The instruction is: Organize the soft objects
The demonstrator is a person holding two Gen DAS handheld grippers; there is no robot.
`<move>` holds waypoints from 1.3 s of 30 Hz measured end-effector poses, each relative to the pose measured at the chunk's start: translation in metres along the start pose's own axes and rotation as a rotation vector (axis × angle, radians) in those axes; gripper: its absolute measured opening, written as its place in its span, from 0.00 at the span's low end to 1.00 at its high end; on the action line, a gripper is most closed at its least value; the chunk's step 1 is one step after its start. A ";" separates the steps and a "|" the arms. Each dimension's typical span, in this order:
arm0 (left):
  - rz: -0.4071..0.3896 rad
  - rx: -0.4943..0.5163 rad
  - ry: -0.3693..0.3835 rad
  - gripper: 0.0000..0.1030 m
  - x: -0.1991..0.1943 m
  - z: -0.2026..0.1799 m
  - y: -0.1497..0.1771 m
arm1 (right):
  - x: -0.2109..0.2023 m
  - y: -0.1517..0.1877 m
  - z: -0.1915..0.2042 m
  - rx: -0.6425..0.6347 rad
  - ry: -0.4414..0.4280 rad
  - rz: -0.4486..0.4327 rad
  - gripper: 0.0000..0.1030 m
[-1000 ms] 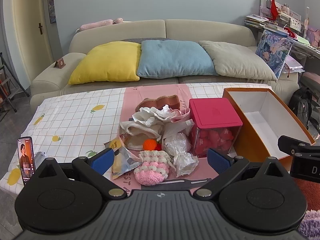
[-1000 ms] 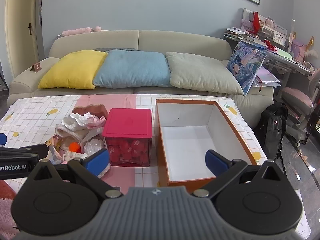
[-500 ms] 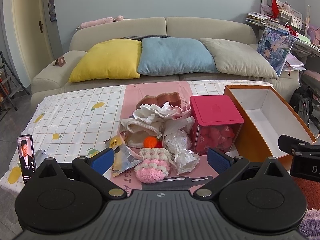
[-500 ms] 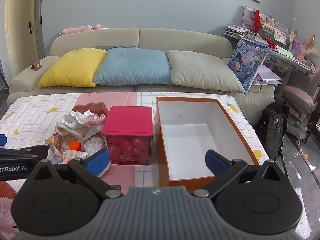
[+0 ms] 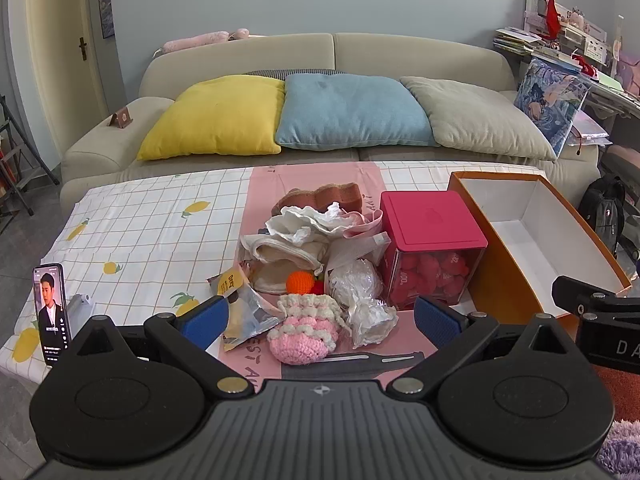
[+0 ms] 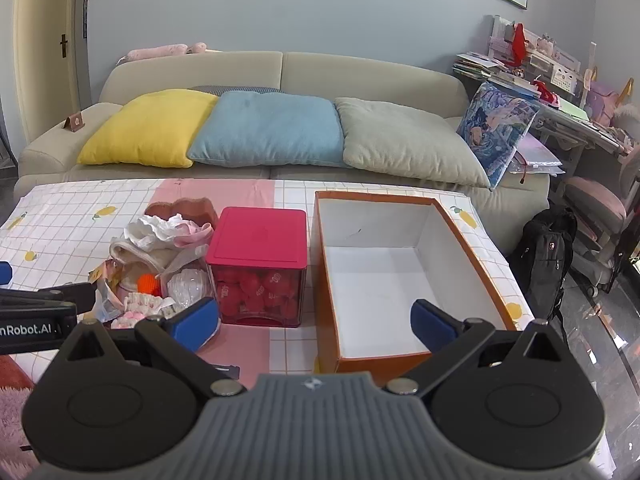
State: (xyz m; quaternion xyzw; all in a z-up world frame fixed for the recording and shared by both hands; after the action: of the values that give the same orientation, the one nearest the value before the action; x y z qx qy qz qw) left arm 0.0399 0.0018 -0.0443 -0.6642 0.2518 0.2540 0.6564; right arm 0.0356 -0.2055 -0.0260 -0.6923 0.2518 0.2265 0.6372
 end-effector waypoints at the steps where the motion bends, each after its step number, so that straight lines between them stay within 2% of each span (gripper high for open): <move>1: 0.000 0.000 0.000 1.00 0.000 0.000 0.000 | 0.000 0.000 0.000 0.000 0.000 0.000 0.97; 39: -0.015 0.022 0.023 1.00 -0.003 -0.006 -0.003 | 0.005 0.002 -0.003 0.020 -0.003 0.024 0.97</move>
State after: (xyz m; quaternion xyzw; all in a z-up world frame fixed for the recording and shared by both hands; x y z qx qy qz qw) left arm 0.0400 -0.0037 -0.0403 -0.6618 0.2570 0.2383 0.6627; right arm 0.0385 -0.2090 -0.0301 -0.6824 0.2615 0.2326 0.6417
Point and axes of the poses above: each gripper's, at about its wrist camera, not at the fingertips, and x roughly the way its jaws point, z to its left, y to its underside, the point moved 5 cm from there along x, roughly the way its jaws point, and after that the axes turned 4 degrees about -x, right-handed, at the moved point
